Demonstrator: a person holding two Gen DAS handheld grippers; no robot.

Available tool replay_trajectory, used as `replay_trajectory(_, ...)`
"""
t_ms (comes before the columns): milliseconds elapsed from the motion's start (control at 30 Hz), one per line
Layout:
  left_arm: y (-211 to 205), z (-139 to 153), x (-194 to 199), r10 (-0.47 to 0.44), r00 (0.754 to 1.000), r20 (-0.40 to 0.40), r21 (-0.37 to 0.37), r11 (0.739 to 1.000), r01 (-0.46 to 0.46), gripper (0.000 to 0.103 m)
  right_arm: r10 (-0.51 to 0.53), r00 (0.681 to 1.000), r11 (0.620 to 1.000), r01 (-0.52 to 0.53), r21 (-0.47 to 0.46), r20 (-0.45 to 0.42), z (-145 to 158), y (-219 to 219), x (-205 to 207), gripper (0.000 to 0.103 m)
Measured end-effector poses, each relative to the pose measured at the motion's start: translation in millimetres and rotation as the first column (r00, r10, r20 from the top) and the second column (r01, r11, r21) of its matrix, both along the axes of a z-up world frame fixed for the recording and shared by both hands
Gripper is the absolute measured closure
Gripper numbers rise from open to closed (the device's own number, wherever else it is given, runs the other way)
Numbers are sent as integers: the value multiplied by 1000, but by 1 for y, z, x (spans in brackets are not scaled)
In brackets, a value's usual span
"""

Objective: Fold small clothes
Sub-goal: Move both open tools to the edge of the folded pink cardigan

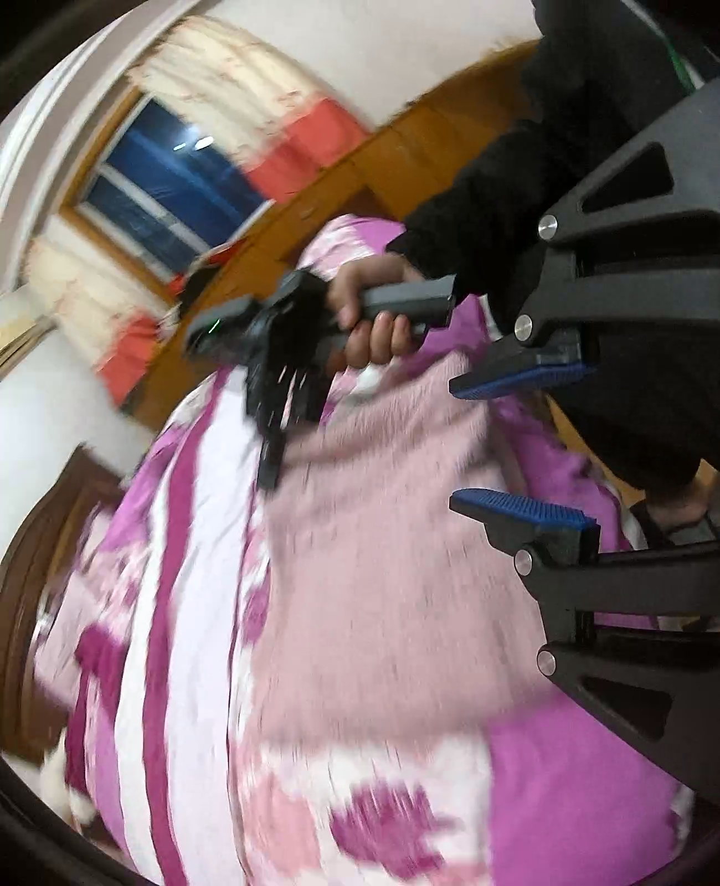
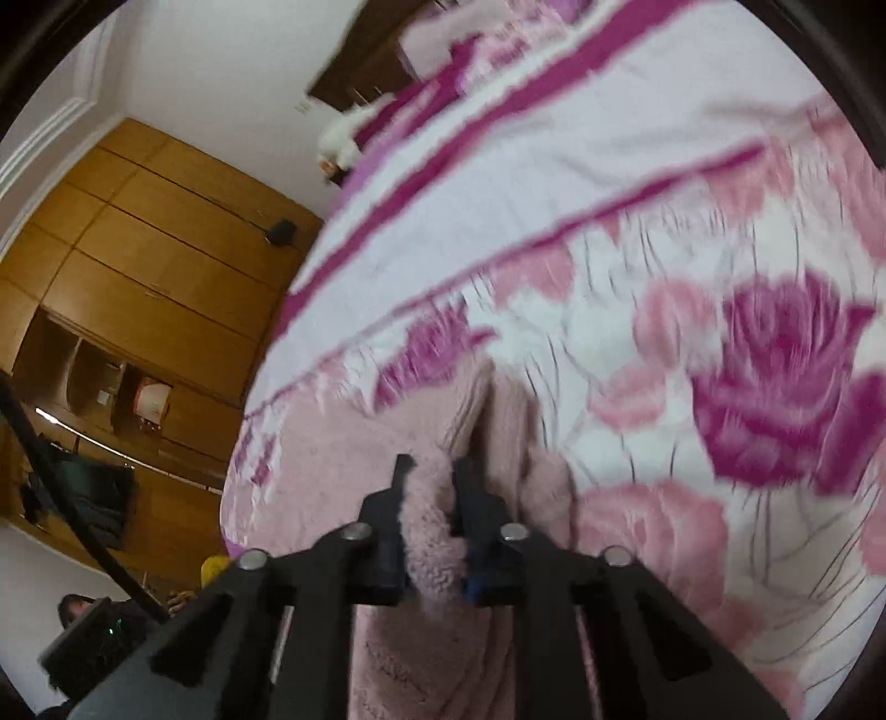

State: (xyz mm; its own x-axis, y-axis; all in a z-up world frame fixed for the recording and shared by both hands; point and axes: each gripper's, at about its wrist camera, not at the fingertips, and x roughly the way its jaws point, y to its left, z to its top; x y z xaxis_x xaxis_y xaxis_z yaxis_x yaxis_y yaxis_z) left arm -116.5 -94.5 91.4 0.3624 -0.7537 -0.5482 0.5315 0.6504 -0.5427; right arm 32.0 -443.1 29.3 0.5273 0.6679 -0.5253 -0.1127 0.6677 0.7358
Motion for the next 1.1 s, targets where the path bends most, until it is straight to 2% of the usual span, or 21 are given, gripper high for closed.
replay_trajectory(67,16,-5,-1,80,997,23,54,995,-81,93,-8,999,999,9,-33,37,8,4,-1,90)
replay_trajectory(100,20,-10,0,129,991,44,105,985,-133,93,-32,999,994,36,-102,40,9,8,1,90)
replay_trajectory(133,23,-16,1,166,984,57,144,974,-173,93,-76,997,974,77,-213,16,6,11,4,79)
replay_trajectory(167,25,-23,3,203,977,64,184,960,-211,93,-96,995,961,89,-263,-13,3,12,8,67)
replay_trajectory(200,25,-26,1,218,974,56,201,954,-225,93,-122,990,948,97,-302,-64,-5,11,11,46)
replay_trajectory(267,28,-38,3,219,976,-6,187,959,-214,93,-152,984,953,122,-276,-90,-7,3,7,45)
replay_trajectory(333,35,-40,0,208,978,-35,139,970,-201,93,-191,981,945,170,-278,-47,7,-4,-9,49)
replay_trajectory(367,39,-40,-2,191,981,-33,113,976,-187,93,-206,979,927,196,-320,4,21,-5,-21,49)
replay_trajectory(433,37,-39,-9,134,991,3,103,986,-133,91,-224,973,891,229,-391,60,40,-5,-40,50)
replay_trajectory(467,34,-39,-14,103,993,49,137,985,-109,88,-243,966,869,256,-423,85,54,-7,-54,50)
replay_trajectory(500,32,-39,-19,81,992,92,167,981,-96,77,-261,960,855,281,-436,105,62,-10,-64,50)
replay_trajectory(533,27,-41,-25,61,986,156,214,972,-94,64,-276,953,843,302,-445,123,72,-17,-73,49)
replay_trajectory(600,13,-45,-28,55,971,233,297,947,-125,63,-289,944,817,329,-473,157,92,-19,-96,49)
replay_trajectory(633,6,-49,-29,61,959,275,351,923,-159,63,-285,943,806,332,-490,169,101,-19,-106,49)
replay_trajectory(767,-11,-67,-23,98,926,365,437,860,-263,65,-255,928,752,367,-547,273,136,2,-138,49)
replay_trajectory(800,-11,-69,-19,130,925,358,436,853,-288,69,-247,922,761,374,-530,297,143,9,-147,48)
replay_trajectory(867,-5,-70,-12,176,934,311,390,873,-295,73,-218,932,809,338,-481,289,140,24,-150,46)
replay_trajectory(933,1,-69,-11,203,930,308,382,869,-316,74,-175,953,847,274,-455,247,125,46,-146,46)
replay_trajectory(1000,3,-69,-13,211,922,323,385,861,-332,76,-132,976,866,200,-459,175,92,78,-133,46)
replay_trajectory(1067,6,-70,-14,226,922,314,366,867,-337,82,-111,982,874,169,-455,150,67,105,-127,57)
replay_trajectory(1100,9,-70,-15,240,924,299,344,876,-339,86,-90,984,889,150,-432,156,55,124,-126,67)
